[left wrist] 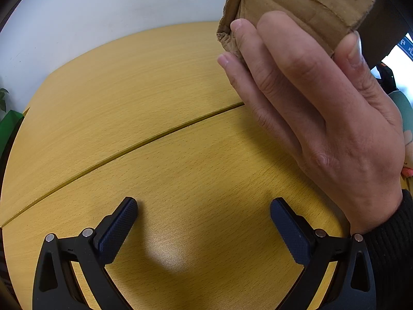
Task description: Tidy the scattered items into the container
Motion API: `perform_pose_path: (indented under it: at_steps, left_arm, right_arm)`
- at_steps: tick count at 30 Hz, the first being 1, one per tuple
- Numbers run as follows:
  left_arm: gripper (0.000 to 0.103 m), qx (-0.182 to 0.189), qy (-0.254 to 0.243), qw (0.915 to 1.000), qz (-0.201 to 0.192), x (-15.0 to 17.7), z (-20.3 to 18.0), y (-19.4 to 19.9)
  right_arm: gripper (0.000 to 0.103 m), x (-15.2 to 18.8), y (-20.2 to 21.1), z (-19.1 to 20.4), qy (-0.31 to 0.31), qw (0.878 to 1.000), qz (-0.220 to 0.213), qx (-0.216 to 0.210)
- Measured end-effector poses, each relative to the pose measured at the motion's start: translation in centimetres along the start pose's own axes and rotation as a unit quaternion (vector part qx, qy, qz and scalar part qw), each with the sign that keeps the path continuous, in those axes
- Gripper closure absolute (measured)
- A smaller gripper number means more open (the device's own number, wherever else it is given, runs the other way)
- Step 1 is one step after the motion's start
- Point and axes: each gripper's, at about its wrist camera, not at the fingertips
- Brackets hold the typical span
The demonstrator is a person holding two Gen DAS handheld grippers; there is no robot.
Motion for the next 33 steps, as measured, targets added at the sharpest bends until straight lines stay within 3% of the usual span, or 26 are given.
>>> perform_pose_path:
  at_steps: [33]
  left_arm:
    - [0.000, -0.001, 0.000, 1.0000, 0.000, 0.05, -0.58, 0.35]
  right_arm:
    - [0.000, -0.05, 0.01, -0.09, 0.001, 1.000, 0.000, -0.001]
Point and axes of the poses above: each gripper's, at about its wrist camera, not at the fingertips, and y roughly against the way its jaws point, z to its left, x to its underside, and after that the axes turned 15 degrees about z, right-handed
